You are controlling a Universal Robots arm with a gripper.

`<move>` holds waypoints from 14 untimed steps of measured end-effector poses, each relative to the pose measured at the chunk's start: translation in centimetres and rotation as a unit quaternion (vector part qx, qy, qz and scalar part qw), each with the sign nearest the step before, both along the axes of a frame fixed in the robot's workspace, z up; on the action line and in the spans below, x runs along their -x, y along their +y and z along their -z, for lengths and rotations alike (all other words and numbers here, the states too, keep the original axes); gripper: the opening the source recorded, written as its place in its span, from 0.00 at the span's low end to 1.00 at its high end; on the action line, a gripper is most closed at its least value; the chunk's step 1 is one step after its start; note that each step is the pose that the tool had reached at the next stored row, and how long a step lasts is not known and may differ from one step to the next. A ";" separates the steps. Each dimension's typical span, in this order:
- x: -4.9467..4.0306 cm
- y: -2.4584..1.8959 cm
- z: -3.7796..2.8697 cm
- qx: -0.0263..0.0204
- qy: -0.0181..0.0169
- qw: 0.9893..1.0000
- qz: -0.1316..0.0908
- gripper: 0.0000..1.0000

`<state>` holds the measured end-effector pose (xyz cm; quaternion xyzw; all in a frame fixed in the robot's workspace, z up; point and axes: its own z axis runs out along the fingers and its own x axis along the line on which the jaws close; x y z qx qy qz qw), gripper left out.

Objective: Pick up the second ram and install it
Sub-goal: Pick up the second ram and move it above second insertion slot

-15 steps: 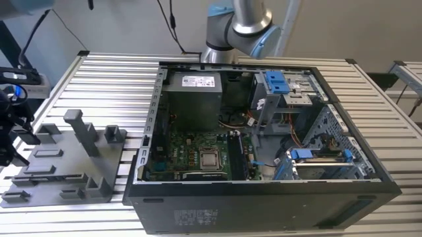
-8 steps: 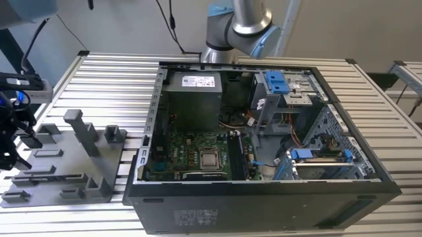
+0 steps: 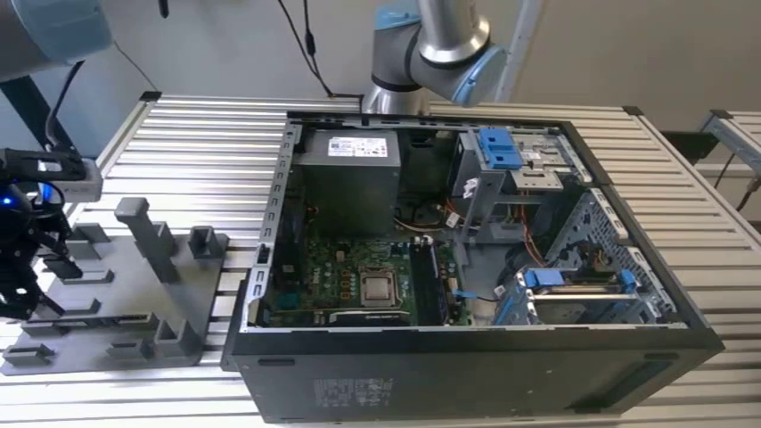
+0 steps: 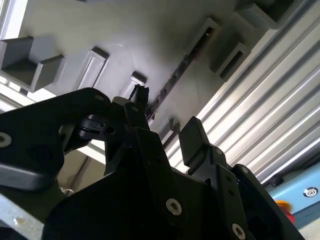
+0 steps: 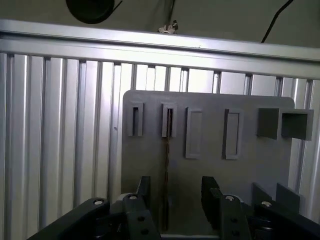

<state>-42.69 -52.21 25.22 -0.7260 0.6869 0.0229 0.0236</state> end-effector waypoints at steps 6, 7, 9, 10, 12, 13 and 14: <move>0.00 -0.05 1.08 0.000 0.000 1.000 -0.003 0.54; 0.00 -0.05 1.27 0.000 0.000 1.000 -0.004 0.54; 0.00 -0.06 1.64 0.000 -0.001 1.000 -0.005 0.54; 0.00 -0.06 1.82 0.000 -0.001 1.000 -0.006 0.54; 0.00 -0.07 2.17 0.000 -0.001 1.000 -0.007 0.54; -0.01 -0.07 2.35 0.000 -0.001 1.000 -0.008 0.54; -0.01 -0.07 2.53 0.000 -0.002 1.000 -0.008 0.54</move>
